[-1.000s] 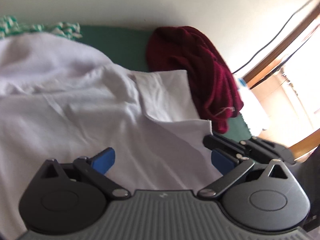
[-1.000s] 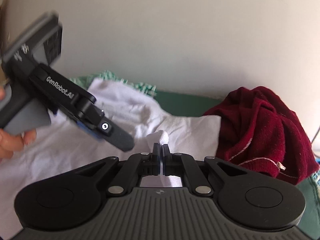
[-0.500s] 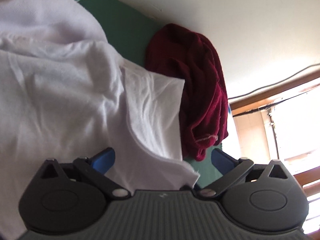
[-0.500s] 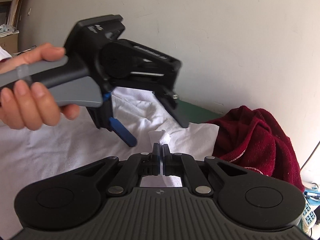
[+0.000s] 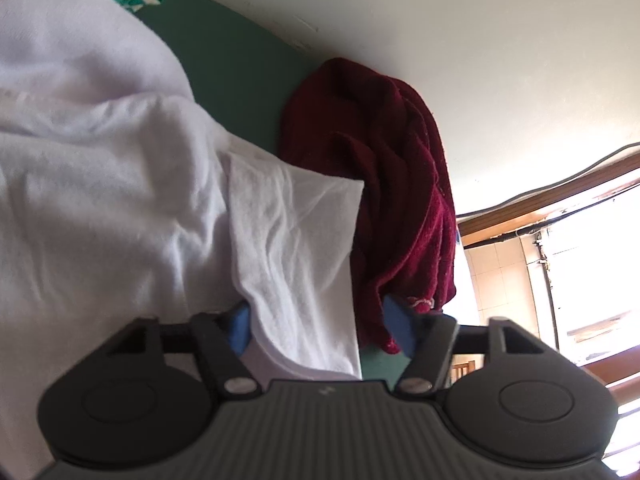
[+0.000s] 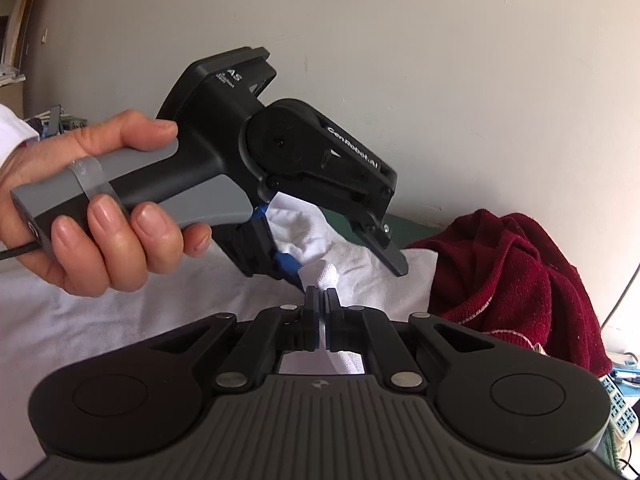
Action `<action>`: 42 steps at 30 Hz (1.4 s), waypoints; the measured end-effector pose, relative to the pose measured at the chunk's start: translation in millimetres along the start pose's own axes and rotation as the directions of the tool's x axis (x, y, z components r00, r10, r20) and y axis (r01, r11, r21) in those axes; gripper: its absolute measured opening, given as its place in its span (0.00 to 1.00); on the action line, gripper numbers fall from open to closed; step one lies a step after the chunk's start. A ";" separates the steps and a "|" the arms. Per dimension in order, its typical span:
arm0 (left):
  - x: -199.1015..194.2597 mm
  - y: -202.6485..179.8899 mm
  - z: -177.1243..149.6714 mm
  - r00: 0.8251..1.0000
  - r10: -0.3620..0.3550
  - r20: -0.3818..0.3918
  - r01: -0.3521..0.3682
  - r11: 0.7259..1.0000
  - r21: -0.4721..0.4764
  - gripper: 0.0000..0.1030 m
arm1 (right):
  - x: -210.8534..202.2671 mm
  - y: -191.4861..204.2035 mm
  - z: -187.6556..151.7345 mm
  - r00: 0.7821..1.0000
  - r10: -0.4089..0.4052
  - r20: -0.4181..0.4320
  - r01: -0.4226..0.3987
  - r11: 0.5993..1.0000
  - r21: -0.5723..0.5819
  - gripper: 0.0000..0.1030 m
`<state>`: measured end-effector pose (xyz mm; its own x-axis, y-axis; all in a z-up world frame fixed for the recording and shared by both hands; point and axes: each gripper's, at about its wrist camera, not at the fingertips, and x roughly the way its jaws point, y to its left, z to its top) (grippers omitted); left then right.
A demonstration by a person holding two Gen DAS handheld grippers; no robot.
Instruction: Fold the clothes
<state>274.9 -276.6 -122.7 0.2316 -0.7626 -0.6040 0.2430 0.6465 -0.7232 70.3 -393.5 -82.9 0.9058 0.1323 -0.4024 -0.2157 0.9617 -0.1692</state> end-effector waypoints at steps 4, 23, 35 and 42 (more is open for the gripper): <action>-0.3 2.8 -1.3 0.997 0.067 0.025 -0.068 0.997 0.031 0.00 | 0.9 0.7 -0.5 1.000 -0.014 -0.015 0.015 0.999 0.033 0.06; -50.7 -26.1 10.9 0.988 0.083 0.132 -0.107 0.976 0.192 0.00 | -87.8 7.5 -15.5 0.992 -0.005 -0.128 0.043 0.954 0.295 0.32; -68.7 -29.6 21.9 0.988 0.087 0.127 -0.117 0.961 0.251 0.00 | -230.1 13.2 -72.3 0.912 0.087 -0.401 0.162 0.821 0.547 0.29; -65.2 -34.1 24.6 0.988 0.101 0.115 -0.130 0.949 0.286 0.00 | -264.0 65.3 -90.9 0.859 -0.032 -0.512 0.308 0.830 0.465 0.30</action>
<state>274.7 -248.4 -50.4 0.3613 -0.6860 -0.6315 0.4702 0.7189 -0.5119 -216.1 -387.5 -69.5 0.5981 -0.0399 -0.8004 0.2697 0.9505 0.1541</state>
